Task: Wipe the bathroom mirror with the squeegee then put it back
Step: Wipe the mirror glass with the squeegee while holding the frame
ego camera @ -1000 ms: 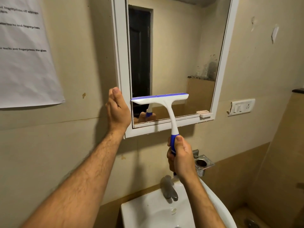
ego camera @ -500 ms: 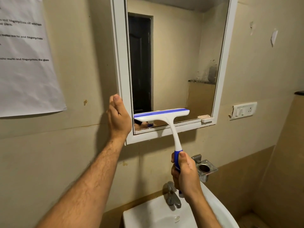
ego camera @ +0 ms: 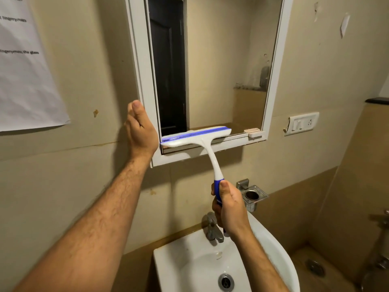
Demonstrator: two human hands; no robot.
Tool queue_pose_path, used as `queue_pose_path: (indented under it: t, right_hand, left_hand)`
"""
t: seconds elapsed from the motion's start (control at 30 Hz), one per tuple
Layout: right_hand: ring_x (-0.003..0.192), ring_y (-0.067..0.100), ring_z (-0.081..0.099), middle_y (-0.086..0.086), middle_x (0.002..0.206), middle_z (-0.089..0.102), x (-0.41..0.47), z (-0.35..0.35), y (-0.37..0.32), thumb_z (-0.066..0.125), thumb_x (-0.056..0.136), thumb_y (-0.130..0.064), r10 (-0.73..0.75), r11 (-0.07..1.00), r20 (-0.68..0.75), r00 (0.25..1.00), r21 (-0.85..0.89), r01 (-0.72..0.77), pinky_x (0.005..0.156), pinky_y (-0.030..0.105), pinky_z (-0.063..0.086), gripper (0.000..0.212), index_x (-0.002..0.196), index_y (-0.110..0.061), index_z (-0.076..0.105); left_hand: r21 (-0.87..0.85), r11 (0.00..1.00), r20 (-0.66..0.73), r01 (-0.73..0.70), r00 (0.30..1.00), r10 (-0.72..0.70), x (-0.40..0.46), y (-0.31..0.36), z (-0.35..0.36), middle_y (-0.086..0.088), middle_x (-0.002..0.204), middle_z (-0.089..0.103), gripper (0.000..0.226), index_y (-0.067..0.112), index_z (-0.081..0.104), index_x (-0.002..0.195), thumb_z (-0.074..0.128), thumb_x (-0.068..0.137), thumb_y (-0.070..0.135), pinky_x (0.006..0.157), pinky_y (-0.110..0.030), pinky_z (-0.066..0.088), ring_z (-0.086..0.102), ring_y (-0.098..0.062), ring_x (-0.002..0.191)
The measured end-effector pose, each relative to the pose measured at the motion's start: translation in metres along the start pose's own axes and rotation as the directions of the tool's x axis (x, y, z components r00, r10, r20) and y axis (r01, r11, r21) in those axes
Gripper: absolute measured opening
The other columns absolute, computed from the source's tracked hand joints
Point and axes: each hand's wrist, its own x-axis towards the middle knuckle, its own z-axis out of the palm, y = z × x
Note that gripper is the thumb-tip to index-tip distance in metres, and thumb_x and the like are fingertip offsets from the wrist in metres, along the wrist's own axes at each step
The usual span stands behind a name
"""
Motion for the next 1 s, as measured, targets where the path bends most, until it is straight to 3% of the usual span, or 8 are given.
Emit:
queue_pose_path:
  t: [0.17, 0.23, 0.33, 0.53, 0.67, 0.77, 0.9, 1.0]
  right_hand:
    - [0.041, 0.010, 0.029, 0.001, 0.053, 0.037, 0.012, 0.000, -0.015, 0.028, 0.099, -0.045, -0.013, 0.998, 0.019, 1.000, -0.054, 0.014, 0.041, 0.023, 0.027, 0.042, 0.078, -0.016, 0.050]
    - [0.041, 0.010, 0.029, 0.002, 0.054, 0.037, 0.010, -0.001, -0.010, 0.029, 0.099, -0.044, -0.013, 0.997, 0.027, 1.000, -0.072, 0.015, 0.042, 0.024, 0.027, 0.042, 0.078, -0.014, 0.050]
    - [0.043, 0.011, 0.028, 0.006, 0.056, 0.035, 0.004, -0.003, 0.001, 0.029, 0.101, -0.037, -0.011, 0.996, 0.029, 1.000, -0.086, 0.014, 0.042, 0.026, 0.025, 0.043, 0.081, -0.004, 0.049]
    - [0.043, 0.011, 0.027, 0.002, 0.054, 0.033, -0.002, -0.009, 0.006, 0.031, 0.101, -0.036, -0.029, 0.991, 0.017, 0.999, -0.129, 0.031, 0.040, 0.022, 0.023, 0.043, 0.079, -0.003, 0.048]
    - [0.042, 0.009, 0.029, -0.002, 0.052, 0.037, 0.011, -0.005, -0.008, 0.029, 0.099, -0.042, -0.041, 0.993, 0.002, 0.999, -0.108, 0.041, 0.041, 0.023, 0.027, 0.044, 0.084, -0.007, 0.050]
    - [0.043, 0.011, 0.030, 0.000, 0.053, 0.038, 0.011, -0.001, -0.005, 0.028, 0.099, -0.042, -0.040, 0.992, 0.007, 0.999, -0.120, 0.040, 0.042, 0.025, 0.028, 0.045, 0.085, -0.006, 0.050]
    - [0.042, 0.012, 0.027, 0.000, 0.051, 0.034, -0.003, -0.004, 0.007, 0.029, 0.101, -0.035, -0.009, 0.993, 0.016, 1.000, -0.120, 0.010, 0.041, 0.023, 0.023, 0.042, 0.078, -0.007, 0.049]
    - [0.042, 0.012, 0.026, 0.003, 0.053, 0.033, -0.008, -0.009, 0.005, 0.029, 0.101, -0.037, 0.011, 0.992, 0.031, 0.999, -0.128, -0.007, 0.042, 0.023, 0.023, 0.045, 0.080, -0.002, 0.048]
  left_hand:
    - [0.009, 1.000, 0.016, -0.002, 1.000, 0.002, -0.004, 0.004, -0.001, 0.012, 0.097, 0.052, 0.040, -0.004, 0.054, 0.117, 0.025, 0.104, 0.019, 0.072, 0.012, 0.023, 0.043, 0.028, 0.083]
    - [-0.002, 1.000, 0.007, 0.005, 1.000, -0.005, -0.004, 0.005, 0.000, 0.005, 0.098, 0.059, 0.036, 0.006, 0.059, 0.108, 0.026, 0.104, 0.019, 0.076, 0.006, 0.029, 0.046, 0.018, 0.083]
    - [0.009, 1.000, 0.000, 0.012, 1.000, -0.012, -0.003, 0.006, -0.001, -0.024, 0.124, 0.057, 0.041, -0.008, 0.052, 0.120, 0.026, 0.104, 0.020, 0.073, 0.012, 0.019, 0.040, 0.010, 0.090]
    - [0.052, 0.999, -0.019, -0.009, 1.000, 0.010, 0.001, 0.000, 0.000, -0.020, 0.133, 0.052, 0.043, -0.005, 0.048, 0.129, 0.026, 0.104, 0.023, 0.078, 0.013, 0.017, 0.044, -0.017, 0.122]
    - [0.037, 0.999, -0.013, -0.005, 1.000, 0.006, 0.001, -0.001, 0.001, -0.017, 0.136, 0.050, 0.044, -0.003, 0.046, 0.131, 0.025, 0.104, 0.024, 0.079, 0.013, 0.017, 0.041, -0.008, 0.122]
    - [0.028, 1.000, -0.022, -0.003, 1.000, 0.003, 0.001, -0.001, 0.002, -0.017, 0.138, 0.048, 0.045, -0.003, 0.044, 0.133, 0.025, 0.104, 0.024, 0.079, 0.014, 0.016, 0.041, -0.016, 0.128]
    - [0.026, 1.000, -0.026, -0.009, 1.000, 0.010, 0.001, -0.001, 0.002, -0.018, 0.136, 0.050, 0.044, -0.005, 0.045, 0.131, 0.025, 0.104, 0.023, 0.078, 0.014, 0.017, 0.042, -0.012, 0.124]
    - [0.024, 1.000, -0.020, 0.003, 1.000, -0.002, 0.001, -0.002, 0.001, -0.016, 0.141, 0.046, 0.045, -0.002, 0.043, 0.135, 0.025, 0.104, 0.026, 0.086, 0.011, 0.017, 0.039, -0.017, 0.130]
